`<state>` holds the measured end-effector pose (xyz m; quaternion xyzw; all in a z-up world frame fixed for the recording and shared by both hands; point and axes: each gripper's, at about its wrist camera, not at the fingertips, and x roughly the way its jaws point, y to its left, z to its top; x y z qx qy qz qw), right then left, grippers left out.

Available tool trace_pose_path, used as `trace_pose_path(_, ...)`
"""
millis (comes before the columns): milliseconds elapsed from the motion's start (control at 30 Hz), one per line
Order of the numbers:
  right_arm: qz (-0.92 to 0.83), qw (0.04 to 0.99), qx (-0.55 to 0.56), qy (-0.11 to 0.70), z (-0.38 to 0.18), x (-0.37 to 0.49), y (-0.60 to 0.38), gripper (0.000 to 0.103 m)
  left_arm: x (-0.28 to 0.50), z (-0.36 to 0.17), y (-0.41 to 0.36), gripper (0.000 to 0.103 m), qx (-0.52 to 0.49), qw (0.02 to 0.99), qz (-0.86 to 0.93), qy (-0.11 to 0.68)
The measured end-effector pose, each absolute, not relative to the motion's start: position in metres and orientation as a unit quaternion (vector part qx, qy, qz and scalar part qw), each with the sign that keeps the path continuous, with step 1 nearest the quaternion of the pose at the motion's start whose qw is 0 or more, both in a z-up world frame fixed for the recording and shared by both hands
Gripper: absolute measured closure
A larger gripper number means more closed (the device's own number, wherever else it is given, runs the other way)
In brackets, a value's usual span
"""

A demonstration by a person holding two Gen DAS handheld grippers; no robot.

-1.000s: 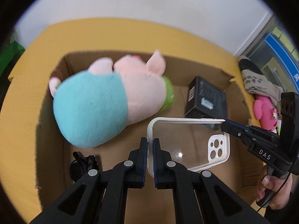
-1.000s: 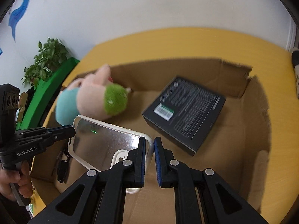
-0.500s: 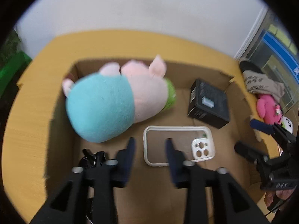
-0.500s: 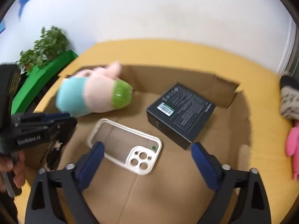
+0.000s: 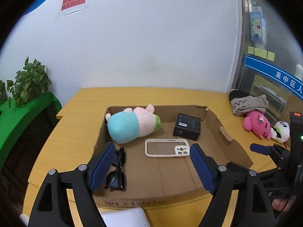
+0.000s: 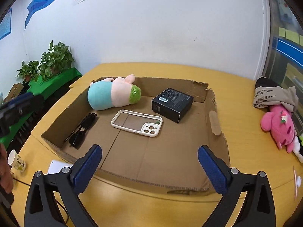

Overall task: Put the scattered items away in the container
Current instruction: 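Move both grippers back toward the white folding phone stand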

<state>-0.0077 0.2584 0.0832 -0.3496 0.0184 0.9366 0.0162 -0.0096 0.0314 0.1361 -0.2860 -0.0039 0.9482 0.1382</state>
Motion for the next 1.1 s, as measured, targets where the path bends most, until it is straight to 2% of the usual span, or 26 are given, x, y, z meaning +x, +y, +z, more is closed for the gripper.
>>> trace_pose_path(400,0.941,0.016,-0.337,0.011,0.100,0.025,0.247,0.000,0.018,0.138,0.037,0.022,-0.290,0.146,0.946,-0.003)
trace_pose_path(1100,0.940,0.021,-0.339,0.013,0.092,0.031,0.252,0.000,0.023,0.122,0.053,0.022,-0.312,0.159,0.937,-0.005)
